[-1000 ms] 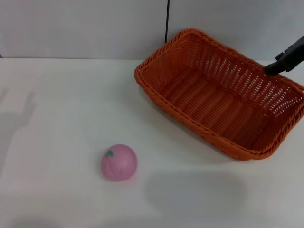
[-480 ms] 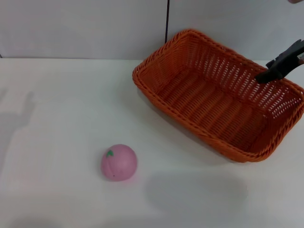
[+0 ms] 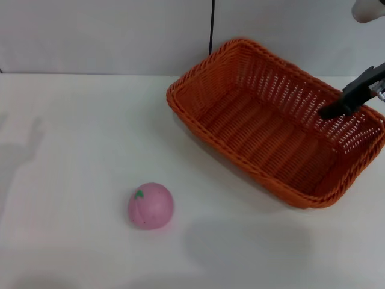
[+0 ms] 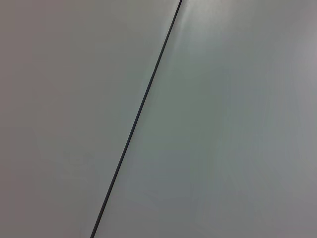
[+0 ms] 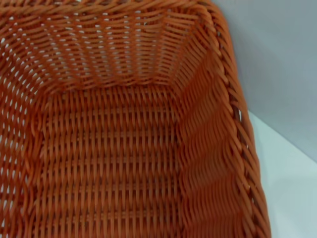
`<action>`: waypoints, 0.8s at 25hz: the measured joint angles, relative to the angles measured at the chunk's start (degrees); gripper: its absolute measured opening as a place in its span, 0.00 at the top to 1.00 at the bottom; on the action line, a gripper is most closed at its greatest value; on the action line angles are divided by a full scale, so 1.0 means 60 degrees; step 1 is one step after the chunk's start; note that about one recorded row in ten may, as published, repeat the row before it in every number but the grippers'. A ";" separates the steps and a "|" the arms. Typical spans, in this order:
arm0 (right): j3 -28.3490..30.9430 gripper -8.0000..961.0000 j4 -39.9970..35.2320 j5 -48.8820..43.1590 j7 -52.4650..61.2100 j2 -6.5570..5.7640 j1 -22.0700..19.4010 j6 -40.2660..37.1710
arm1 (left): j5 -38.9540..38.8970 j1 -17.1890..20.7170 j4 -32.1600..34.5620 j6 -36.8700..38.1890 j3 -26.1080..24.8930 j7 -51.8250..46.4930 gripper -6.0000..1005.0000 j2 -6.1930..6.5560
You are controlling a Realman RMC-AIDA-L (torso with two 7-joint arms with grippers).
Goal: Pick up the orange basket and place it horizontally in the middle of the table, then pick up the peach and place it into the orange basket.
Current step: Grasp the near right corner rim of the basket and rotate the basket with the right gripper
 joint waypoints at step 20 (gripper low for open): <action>-0.0137 0.79 -0.2490 0.2624 -0.0687 0.0016 -0.1219 -0.1115 | 0.0000 0.0036 0.0030 -0.0043 -0.0010 0.0000 0.24 0.0001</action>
